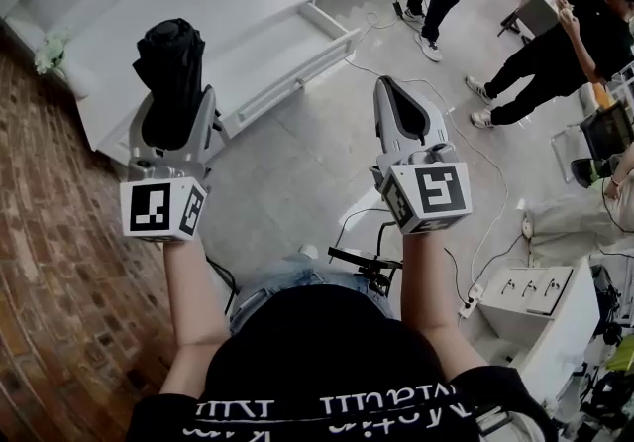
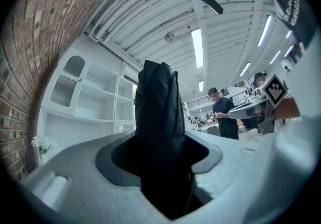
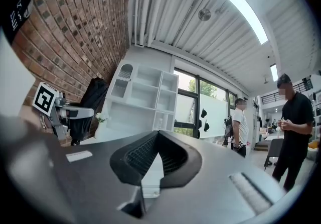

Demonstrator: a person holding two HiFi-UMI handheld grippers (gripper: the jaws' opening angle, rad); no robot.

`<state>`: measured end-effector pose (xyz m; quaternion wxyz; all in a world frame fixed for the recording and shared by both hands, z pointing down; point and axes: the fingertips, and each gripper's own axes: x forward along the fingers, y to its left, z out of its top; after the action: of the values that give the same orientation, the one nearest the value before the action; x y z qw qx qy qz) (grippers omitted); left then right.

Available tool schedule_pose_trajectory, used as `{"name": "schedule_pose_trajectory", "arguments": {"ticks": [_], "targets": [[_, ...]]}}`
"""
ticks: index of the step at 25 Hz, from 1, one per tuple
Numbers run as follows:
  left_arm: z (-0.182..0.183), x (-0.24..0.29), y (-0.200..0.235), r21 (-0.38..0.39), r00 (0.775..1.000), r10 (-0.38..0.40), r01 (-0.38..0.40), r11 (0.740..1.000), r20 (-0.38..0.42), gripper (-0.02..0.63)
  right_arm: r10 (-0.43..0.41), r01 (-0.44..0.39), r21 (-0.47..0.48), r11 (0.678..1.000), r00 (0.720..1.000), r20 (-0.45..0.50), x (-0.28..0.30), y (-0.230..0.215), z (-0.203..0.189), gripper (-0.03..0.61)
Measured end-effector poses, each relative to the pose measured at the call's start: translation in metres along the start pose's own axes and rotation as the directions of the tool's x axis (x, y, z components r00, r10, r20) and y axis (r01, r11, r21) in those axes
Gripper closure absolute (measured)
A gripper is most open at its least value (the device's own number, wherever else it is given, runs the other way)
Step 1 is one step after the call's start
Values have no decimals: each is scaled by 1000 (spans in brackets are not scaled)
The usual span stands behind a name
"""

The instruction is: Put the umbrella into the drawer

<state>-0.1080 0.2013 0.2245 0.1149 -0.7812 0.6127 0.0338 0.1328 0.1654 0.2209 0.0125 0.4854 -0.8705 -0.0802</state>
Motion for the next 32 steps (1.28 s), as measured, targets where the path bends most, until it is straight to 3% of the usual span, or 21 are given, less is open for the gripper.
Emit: {"name": "schedule_pose_trajectory", "arguments": {"ticks": [15,22,32], "targets": [[-12,51,-3,9,1000,16,-16,1000,-18,373,-5,5,40,999,1000,-18,31,-45,-21,569],[-50,135,48,-18,999,-16,15,1000,-44,373,-26,28,24,999,998,-55,124,-64,-41,569],[-67,151,64,-16,998,-5,4,1000,-58,373,-11,14,36,999,998,-64,152,-63,-54,569]]}}
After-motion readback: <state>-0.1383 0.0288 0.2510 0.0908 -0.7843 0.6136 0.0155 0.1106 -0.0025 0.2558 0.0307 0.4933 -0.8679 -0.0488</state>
